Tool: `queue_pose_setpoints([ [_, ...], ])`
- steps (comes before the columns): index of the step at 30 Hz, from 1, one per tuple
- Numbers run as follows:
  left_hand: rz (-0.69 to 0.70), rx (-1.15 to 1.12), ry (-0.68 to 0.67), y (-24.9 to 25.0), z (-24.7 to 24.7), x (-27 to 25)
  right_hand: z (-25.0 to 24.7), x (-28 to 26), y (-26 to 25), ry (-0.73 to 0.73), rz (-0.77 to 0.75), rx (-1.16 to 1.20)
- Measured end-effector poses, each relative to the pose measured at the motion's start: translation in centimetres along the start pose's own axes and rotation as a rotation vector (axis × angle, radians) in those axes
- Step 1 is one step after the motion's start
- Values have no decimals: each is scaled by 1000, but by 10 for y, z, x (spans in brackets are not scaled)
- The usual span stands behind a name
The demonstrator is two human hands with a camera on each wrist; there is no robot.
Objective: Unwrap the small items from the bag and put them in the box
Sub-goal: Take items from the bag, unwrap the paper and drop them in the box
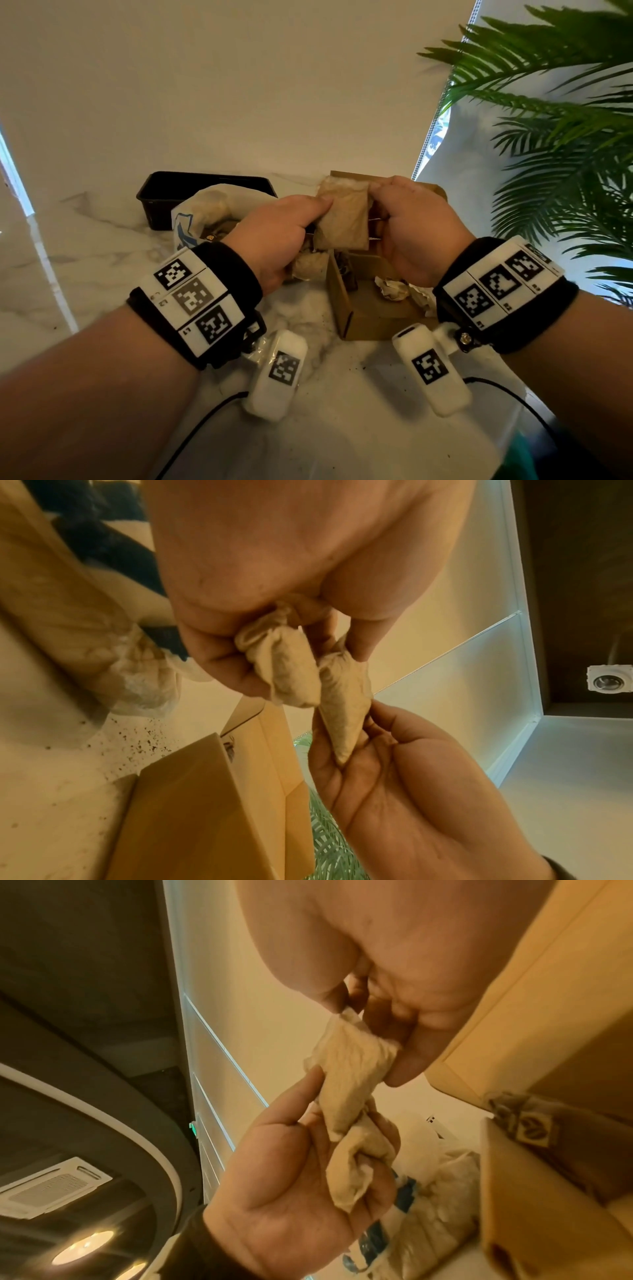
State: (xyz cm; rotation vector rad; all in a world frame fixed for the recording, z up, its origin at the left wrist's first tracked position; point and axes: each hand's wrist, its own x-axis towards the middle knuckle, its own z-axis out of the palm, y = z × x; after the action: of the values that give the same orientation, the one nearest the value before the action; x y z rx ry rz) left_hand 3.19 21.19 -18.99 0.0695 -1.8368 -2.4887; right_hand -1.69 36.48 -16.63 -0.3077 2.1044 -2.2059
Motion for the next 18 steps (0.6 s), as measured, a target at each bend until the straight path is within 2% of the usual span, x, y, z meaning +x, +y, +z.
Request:
queue_pose_setpoints([
  [2,2,3,21,0,1,1,0,-3,5,-31,19,-38],
  [4,-16,-13,26,1,1,1,-2,-7,12,-120,19,-91],
  [6,-46,-35,33,1,1,2,-5,-10,20,-164,-46,-161],
  [12,-70,-53,88,1,1,4,-7,-17,20,-150,-211,-172],
  [15,-93,-24,87,1,-2,5,-13,-22,12,-176,-198,-107],
  [18,-103,21,84,0,-5,8,-35,-19,0,-89,-161,-25],
])
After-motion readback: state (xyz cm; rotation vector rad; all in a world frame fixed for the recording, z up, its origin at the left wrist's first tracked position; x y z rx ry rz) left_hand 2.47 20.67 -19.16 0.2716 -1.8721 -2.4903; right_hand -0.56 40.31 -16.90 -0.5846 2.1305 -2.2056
